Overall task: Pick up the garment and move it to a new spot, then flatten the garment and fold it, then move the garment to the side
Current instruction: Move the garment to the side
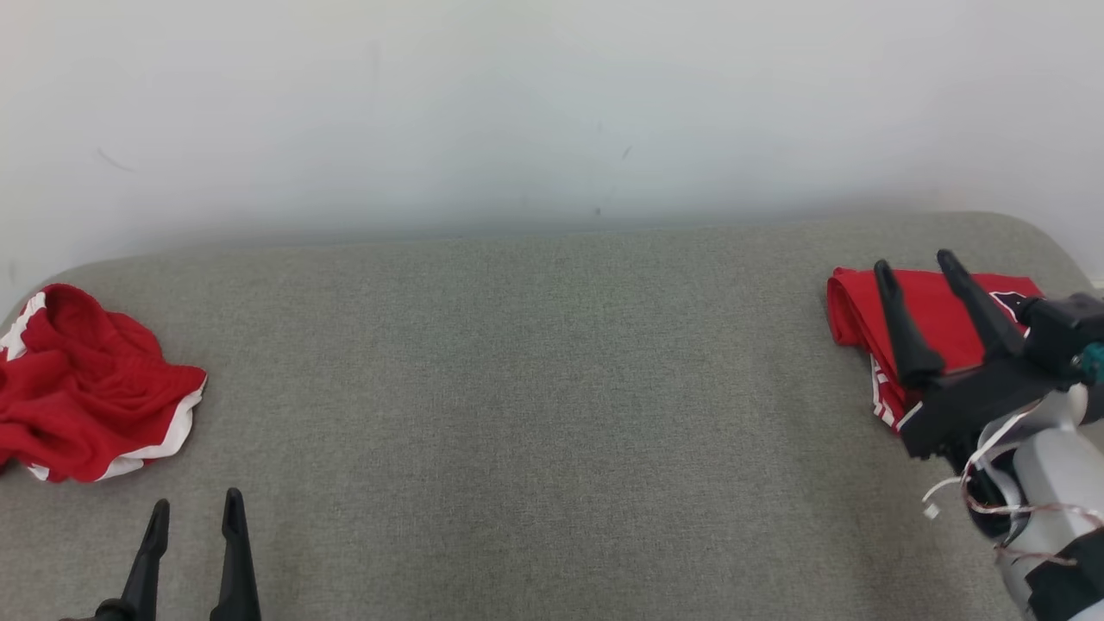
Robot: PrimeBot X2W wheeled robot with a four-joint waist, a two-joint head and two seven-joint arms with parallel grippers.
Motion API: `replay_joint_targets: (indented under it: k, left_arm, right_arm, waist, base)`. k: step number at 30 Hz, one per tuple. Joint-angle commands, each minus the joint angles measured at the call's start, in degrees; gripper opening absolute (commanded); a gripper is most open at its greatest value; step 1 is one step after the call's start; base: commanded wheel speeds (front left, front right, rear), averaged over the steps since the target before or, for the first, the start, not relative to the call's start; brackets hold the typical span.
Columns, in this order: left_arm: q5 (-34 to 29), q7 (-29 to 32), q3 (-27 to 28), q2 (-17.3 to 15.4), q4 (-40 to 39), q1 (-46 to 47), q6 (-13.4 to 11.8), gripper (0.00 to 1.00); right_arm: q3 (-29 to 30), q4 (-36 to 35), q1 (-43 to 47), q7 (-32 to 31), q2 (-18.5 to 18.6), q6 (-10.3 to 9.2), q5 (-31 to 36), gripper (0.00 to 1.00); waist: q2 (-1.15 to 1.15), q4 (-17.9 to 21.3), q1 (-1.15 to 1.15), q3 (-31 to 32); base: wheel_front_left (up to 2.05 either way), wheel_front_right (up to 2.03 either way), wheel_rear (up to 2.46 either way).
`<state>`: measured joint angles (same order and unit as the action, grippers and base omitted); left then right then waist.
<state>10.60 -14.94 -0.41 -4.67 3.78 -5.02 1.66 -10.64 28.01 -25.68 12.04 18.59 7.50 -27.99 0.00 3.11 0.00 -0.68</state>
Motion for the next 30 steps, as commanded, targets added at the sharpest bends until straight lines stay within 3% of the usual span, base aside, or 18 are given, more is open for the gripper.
replay_joint_targets:
  k: [1, 14, 23, 30]
  left_arm:
    - [-0.01, -0.33, 0.36, -0.29, -0.25, -0.76, -0.26, 1.00]
    - [0.70, -0.33, 1.56, -0.54, -0.39, -2.42, -1.42, 1.00]
    - [0.74, -0.08, 2.57, -1.50, -0.34, -3.45, -2.42, 1.00]
    - [-2.96, 2.25, 1.69, -4.59, -0.59, -4.04, -3.65, 1.00]
  right_arm:
    - [0.82, -1.17, 1.73, 0.24, -0.76, -0.04, 1.25, 1.00]
    - [10.66, -10.21, 13.70, -2.06, -7.83, -0.04, 13.02, 1.00]
    - [14.26, -15.26, 19.15, -4.62, -12.48, -0.04, 16.58, 1.00]
    - [14.95, -17.25, 21.55, -8.13, -13.91, -0.04, 17.65, 1.00]
  waist:
    - [0.00, 0.24, 0.00, 0.35]
    - [0.00, 0.92, 0.00, 2.07]
    - [0.00, 1.88, 0.00, 2.81]
    - [0.00, 2.77, 0.00, 3.31]
  base:
    - [0.00, 0.00, 0.00]
    - [0.00, 0.00, 0.00]
    - [0.00, 0.00, 0.00]
    - [0.00, 0.00, 0.00]
